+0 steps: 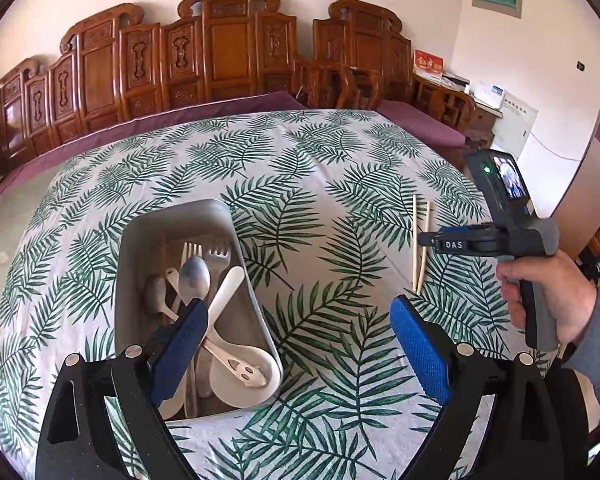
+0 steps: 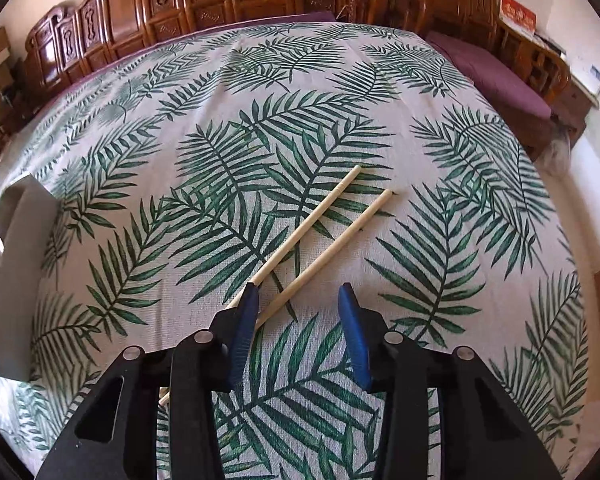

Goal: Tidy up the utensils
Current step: 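Move the right gripper to the wooden chopsticks and grasp one, then grasp a wooden chopstick with the left gripper while the right gripper lifts its chopstick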

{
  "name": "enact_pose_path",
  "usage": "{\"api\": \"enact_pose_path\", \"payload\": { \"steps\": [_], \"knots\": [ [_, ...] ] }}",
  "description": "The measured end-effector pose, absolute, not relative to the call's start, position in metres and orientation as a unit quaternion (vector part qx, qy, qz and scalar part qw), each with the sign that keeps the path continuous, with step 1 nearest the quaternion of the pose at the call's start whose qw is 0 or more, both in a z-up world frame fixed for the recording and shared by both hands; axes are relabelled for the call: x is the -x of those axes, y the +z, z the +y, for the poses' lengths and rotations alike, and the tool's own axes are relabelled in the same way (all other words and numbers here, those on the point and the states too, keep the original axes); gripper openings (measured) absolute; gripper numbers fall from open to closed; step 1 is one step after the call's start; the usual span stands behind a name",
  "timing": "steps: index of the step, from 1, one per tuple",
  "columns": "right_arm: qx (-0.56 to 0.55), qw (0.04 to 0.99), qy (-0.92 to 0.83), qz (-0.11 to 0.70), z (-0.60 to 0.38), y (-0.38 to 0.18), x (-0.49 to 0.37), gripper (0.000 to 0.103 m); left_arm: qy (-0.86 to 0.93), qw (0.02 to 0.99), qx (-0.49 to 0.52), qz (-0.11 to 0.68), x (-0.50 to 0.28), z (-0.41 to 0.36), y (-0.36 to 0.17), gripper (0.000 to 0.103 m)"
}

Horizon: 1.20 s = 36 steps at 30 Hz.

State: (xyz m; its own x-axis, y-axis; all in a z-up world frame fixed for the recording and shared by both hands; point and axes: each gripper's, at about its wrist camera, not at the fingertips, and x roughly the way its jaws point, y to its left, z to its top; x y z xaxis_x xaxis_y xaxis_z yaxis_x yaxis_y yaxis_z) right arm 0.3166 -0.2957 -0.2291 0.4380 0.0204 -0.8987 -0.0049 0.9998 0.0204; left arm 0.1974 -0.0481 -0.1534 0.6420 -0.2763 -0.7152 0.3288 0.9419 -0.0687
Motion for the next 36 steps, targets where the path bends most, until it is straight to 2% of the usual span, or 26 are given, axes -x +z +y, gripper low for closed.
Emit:
{"api": "enact_pose_path", "payload": {
  "steps": [3, 6, 9, 11, 18, 25, 36],
  "knots": [
    [0.013, 0.843, 0.000, 0.537, -0.292, -0.228, -0.317, 0.042, -0.166, 0.904, -0.040, 0.391, -0.196, -0.052, -0.156, 0.089],
    [0.001, 0.838, -0.001, 0.546, -0.300, -0.227, -0.315, 0.035, -0.162, 0.904, -0.042, 0.394, -0.194, -0.053, -0.156, 0.089],
    [0.004, 0.835, 0.005, 0.550, -0.307, -0.227, -0.310, 0.024, -0.161, 0.904, -0.043, 0.393, -0.192, -0.054, -0.154, 0.089],
    [0.001, 0.834, 0.011, 0.551, -0.313, -0.227, -0.305, 0.012, -0.157, 0.905, -0.046, 0.392, -0.192, -0.058, -0.153, 0.089],
    [0.015, 0.833, 0.044, 0.551, -0.326, -0.227, -0.291, 0.006, -0.164, 0.899, -0.019, 0.406, -0.197, -0.077, -0.158, 0.089],
    [0.015, 0.841, 0.064, 0.536, -0.344, -0.219, -0.264, 0.006, -0.187, 0.888, -0.045, 0.419, -0.205, -0.119, -0.174, 0.088],
    [-0.016, 0.855, 0.080, 0.513, -0.370, -0.209, -0.233, 0.006, -0.225, 0.857, -0.081, 0.456, -0.244, -0.192, -0.205, 0.061]
  ]
}}
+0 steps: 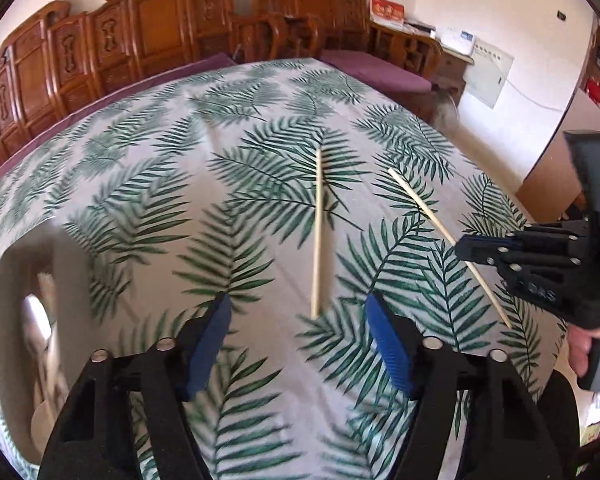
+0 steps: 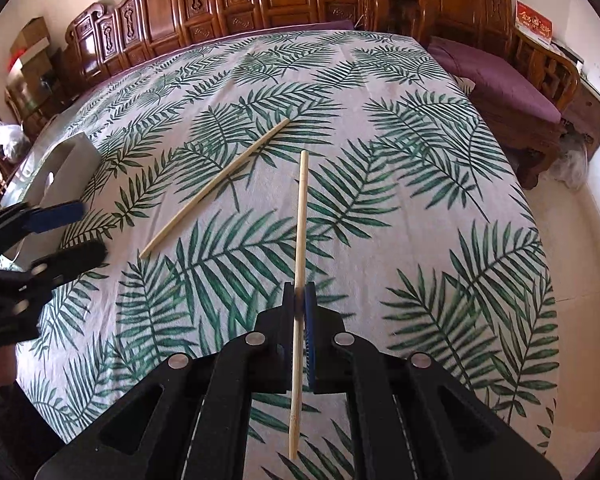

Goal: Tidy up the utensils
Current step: 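Grasp a wooden chopstick with the left gripper while the right gripper lifts its chopstick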

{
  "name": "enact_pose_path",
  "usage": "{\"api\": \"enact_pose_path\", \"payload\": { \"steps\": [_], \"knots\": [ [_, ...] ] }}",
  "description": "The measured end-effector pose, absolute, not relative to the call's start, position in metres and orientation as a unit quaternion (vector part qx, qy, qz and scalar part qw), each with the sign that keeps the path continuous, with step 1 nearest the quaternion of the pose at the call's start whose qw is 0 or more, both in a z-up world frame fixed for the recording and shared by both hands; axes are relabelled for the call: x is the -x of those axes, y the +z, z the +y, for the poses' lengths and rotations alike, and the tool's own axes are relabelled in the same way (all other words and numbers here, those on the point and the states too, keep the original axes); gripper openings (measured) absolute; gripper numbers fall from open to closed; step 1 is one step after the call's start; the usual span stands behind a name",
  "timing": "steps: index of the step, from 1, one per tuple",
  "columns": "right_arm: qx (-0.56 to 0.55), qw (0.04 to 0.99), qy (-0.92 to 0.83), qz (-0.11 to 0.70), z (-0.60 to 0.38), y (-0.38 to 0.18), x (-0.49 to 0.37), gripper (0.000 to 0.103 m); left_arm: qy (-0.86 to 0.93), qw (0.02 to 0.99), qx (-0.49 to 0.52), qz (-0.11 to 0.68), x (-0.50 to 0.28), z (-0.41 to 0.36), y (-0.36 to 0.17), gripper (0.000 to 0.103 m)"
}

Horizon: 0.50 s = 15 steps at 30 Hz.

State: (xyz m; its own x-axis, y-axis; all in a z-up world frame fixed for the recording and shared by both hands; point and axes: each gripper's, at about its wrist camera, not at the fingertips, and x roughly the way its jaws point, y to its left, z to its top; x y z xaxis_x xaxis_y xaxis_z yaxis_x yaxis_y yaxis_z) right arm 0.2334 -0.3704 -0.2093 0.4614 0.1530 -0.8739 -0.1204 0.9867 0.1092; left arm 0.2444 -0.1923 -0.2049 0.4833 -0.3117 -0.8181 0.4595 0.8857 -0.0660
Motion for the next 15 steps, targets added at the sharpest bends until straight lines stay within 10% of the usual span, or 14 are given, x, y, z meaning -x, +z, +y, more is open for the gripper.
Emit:
{"api": "enact_pose_path", "payload": {
  "steps": [15],
  "knots": [
    [-0.041, 0.861, 0.062, 0.503, -0.403, -0.212, -0.230, 0.006, -0.213, 0.833, -0.102, 0.500, -0.288, -0.230, -0.241, 0.021]
  ]
}}
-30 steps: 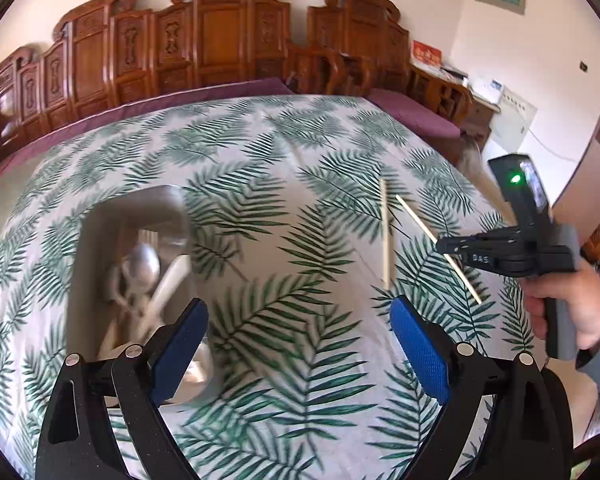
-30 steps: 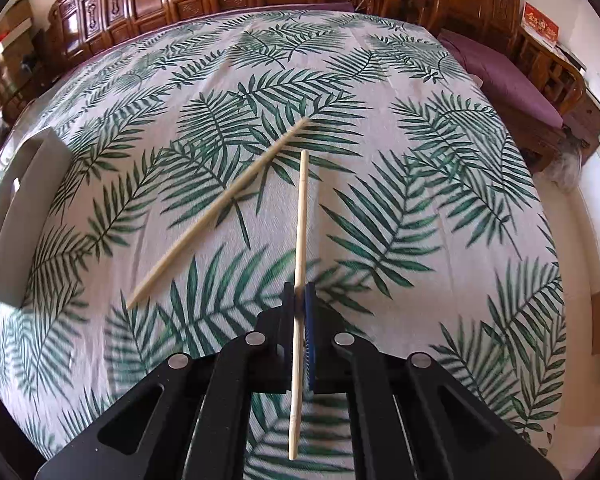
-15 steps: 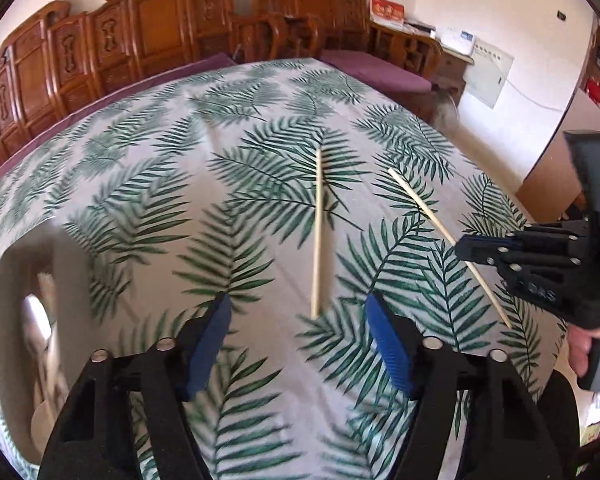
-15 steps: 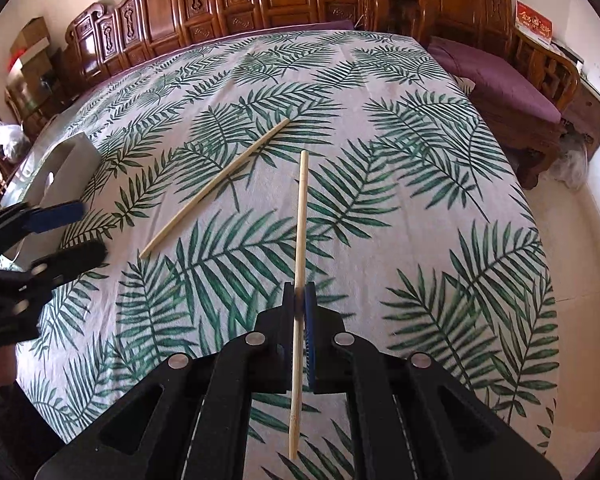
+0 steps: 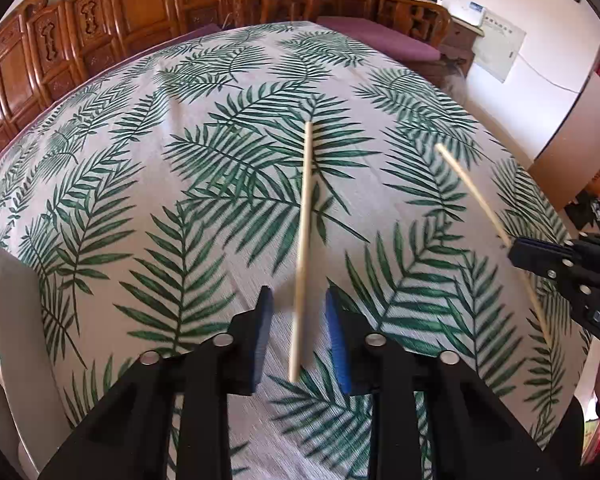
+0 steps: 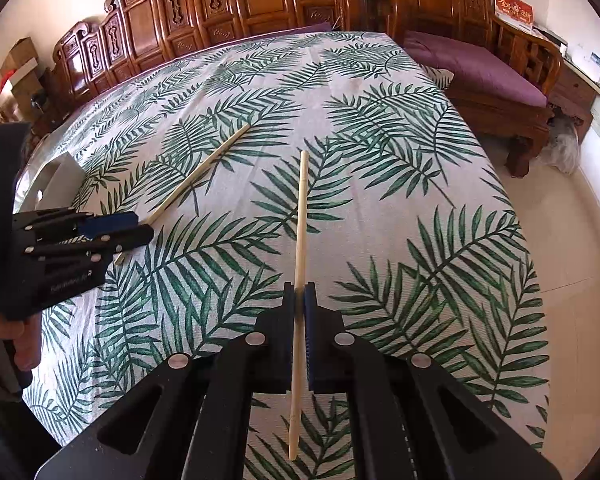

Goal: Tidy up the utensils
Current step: 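Grasp a wooden chopstick with the left gripper while the right gripper lifts its chopstick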

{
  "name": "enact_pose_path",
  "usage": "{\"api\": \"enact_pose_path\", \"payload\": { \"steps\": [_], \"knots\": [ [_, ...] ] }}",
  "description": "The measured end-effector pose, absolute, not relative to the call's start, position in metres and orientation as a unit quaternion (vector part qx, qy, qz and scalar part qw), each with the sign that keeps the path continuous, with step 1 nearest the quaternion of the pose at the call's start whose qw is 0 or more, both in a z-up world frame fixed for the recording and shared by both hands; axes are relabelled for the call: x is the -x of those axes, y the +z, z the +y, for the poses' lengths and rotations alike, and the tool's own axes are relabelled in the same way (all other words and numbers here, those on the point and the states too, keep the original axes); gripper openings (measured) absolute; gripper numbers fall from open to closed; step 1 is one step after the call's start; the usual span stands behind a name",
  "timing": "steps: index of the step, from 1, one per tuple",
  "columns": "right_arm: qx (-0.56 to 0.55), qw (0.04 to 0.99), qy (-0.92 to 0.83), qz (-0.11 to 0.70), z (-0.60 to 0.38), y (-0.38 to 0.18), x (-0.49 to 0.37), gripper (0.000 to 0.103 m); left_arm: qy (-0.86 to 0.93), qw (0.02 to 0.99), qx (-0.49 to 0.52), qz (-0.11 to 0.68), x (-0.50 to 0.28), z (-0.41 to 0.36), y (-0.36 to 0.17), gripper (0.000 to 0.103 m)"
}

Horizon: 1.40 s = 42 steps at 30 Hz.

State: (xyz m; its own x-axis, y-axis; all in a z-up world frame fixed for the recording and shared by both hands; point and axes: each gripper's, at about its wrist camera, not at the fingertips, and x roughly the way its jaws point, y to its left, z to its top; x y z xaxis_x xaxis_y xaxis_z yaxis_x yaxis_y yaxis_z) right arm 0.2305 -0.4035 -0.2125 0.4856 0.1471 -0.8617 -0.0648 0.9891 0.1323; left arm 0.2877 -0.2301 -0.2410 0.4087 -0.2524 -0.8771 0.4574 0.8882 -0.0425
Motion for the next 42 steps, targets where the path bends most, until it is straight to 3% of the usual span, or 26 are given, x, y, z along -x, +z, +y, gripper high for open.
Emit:
{"api": "enact_pose_path", "payload": {
  "steps": [3, 4, 12, 25, 42],
  "knots": [
    [-0.041, 0.863, 0.063, 0.500, -0.404, -0.210, -0.231, 0.006, -0.203, 0.834, -0.108, 0.501, -0.292, -0.228, -0.242, 0.005],
    [-0.042, 0.863, 0.064, 0.499, -0.403, -0.209, -0.230, 0.006, -0.205, 0.834, -0.103, 0.503, -0.292, -0.225, -0.242, 0.005],
    [-0.035, 0.871, 0.075, 0.484, -0.389, -0.190, -0.228, 0.006, -0.194, 0.836, -0.095, 0.505, -0.275, -0.200, -0.230, 0.004],
    [-0.009, 0.885, 0.096, 0.455, -0.342, -0.147, -0.217, 0.006, -0.192, 0.863, -0.086, 0.459, -0.238, -0.142, -0.168, 0.004],
    [0.013, 0.885, 0.143, 0.443, -0.252, -0.135, -0.227, 0.006, -0.157, 0.878, -0.067, 0.448, -0.209, -0.036, -0.142, 0.004]
  ]
}}
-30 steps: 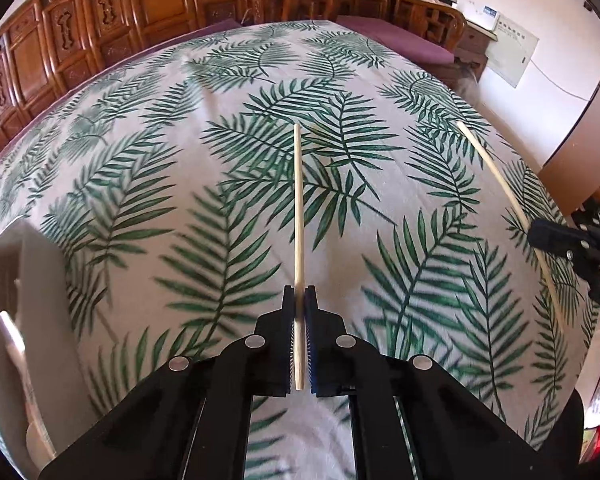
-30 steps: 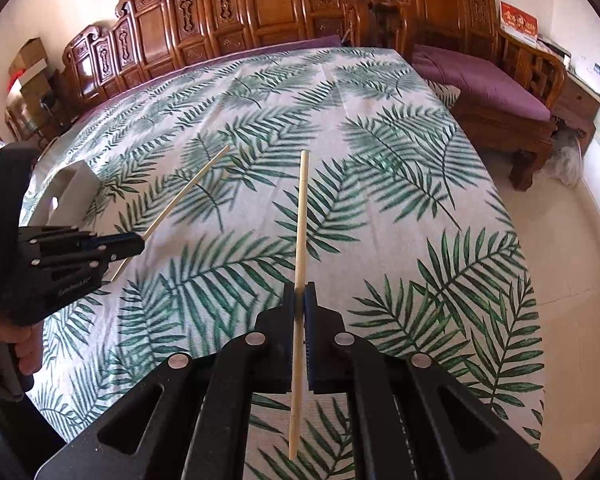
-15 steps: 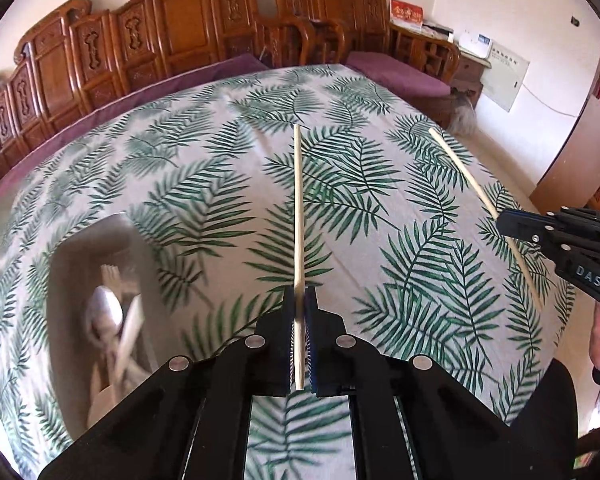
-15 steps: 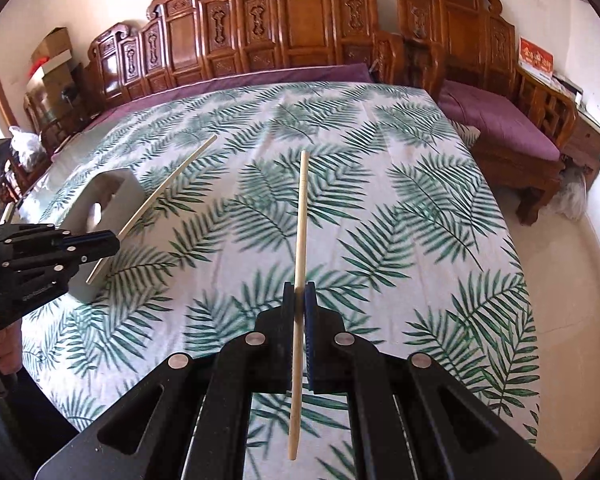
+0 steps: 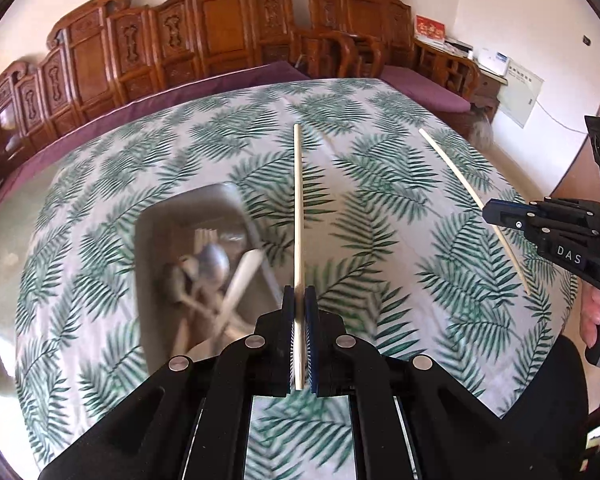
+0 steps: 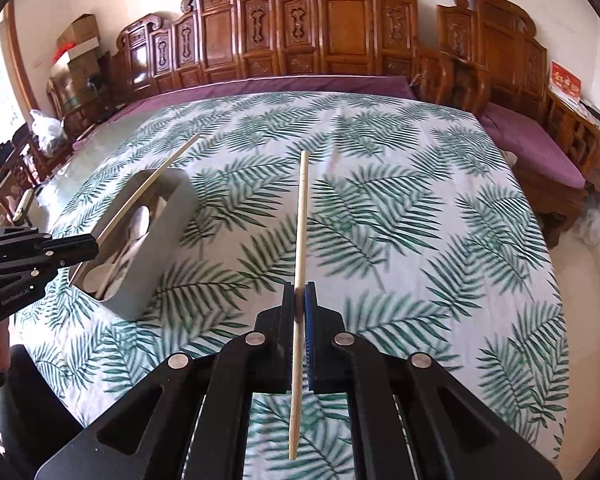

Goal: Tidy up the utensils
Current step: 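Grasp a wooden chopstick with the left gripper while the right gripper lifts its chopstick, then lower both chopsticks into the grey tray and open both grippers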

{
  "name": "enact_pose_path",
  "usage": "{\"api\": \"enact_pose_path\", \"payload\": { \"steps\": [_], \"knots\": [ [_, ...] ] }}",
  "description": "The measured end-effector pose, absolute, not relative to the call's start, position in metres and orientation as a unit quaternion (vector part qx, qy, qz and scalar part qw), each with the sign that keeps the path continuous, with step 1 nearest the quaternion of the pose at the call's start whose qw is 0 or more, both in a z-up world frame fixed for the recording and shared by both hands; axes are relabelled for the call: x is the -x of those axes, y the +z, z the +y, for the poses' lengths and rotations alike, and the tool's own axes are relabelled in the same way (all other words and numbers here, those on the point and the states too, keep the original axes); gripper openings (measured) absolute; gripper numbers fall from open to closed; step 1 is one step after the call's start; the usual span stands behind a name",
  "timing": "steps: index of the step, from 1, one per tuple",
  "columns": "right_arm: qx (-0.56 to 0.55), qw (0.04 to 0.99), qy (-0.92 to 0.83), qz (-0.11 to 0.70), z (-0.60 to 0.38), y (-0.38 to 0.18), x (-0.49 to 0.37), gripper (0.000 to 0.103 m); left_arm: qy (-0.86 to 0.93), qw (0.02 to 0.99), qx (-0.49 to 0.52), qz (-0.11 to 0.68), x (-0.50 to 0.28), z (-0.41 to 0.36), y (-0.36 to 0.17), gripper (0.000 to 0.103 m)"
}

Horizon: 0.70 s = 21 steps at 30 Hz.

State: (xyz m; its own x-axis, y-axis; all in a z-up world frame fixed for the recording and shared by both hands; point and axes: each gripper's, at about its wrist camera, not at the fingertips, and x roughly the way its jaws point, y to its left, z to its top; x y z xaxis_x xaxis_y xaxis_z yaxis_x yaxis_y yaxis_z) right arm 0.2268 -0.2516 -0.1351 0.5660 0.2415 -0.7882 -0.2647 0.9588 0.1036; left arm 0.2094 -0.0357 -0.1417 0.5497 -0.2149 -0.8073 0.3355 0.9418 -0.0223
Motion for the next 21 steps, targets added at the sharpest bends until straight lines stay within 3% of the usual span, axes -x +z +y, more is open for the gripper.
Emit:
{"api": "enact_pose_path", "payload": {
  "steps": [21],
  "knots": [
    [0.036, 0.875, 0.181, 0.448, -0.186, -0.134, -0.240, 0.006, -0.105, 0.858, -0.027, 0.502, -0.232, 0.035, -0.192, 0.004]
  ]
}}
